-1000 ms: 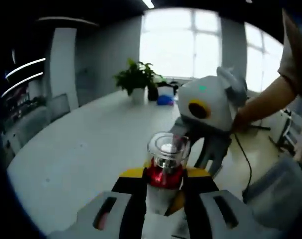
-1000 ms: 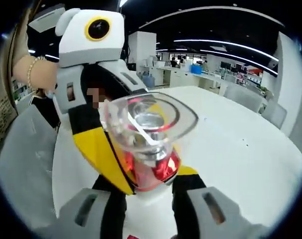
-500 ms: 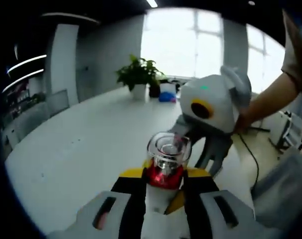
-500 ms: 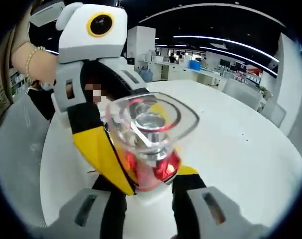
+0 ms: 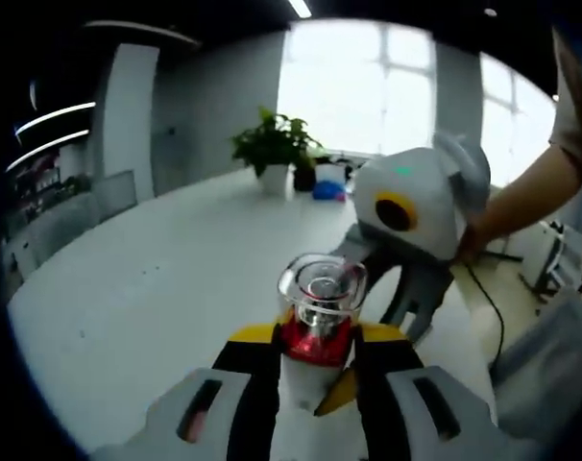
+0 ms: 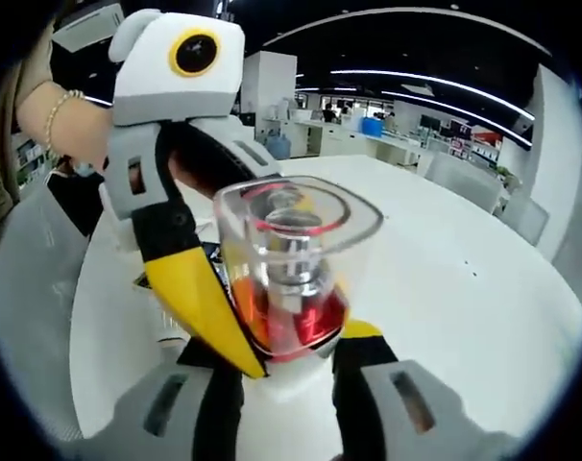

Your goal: Arrange the skincare products in the storage area until every visible bottle or jar stands upright without overlapping.

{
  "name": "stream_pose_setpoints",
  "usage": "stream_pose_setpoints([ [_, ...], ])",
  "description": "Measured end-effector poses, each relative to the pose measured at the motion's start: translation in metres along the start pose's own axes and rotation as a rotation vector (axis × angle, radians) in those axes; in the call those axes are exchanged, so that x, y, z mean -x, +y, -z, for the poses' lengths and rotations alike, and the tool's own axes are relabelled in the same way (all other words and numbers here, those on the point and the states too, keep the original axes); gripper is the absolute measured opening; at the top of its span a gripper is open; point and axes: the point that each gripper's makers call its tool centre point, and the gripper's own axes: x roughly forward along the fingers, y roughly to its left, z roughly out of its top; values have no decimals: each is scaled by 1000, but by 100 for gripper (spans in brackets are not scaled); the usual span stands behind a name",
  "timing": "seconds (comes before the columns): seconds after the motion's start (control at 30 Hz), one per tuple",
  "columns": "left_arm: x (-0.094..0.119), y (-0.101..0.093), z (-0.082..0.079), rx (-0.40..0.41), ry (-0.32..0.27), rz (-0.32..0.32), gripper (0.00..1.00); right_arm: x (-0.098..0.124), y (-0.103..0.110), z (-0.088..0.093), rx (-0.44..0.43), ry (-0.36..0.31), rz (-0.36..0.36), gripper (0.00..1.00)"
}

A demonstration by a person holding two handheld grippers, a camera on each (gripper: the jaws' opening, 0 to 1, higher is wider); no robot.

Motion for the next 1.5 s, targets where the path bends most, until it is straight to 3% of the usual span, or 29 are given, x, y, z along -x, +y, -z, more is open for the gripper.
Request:
stream_pose_setpoints([
  [0.17,-1,0,0,2,3,-4,27,0,-1,1,-19,-2,-2,36],
  [0.37,0,-1,1,7,15,-8,28,-2,1,2,-107,-30,0,37],
  [0.73,10,-4,5,20,42,-27,39,10,5,4,-151,-35,22,50],
  [1.5,81,-44,20,90,70,-88,75,69,36,0,-211,-64,97,66],
])
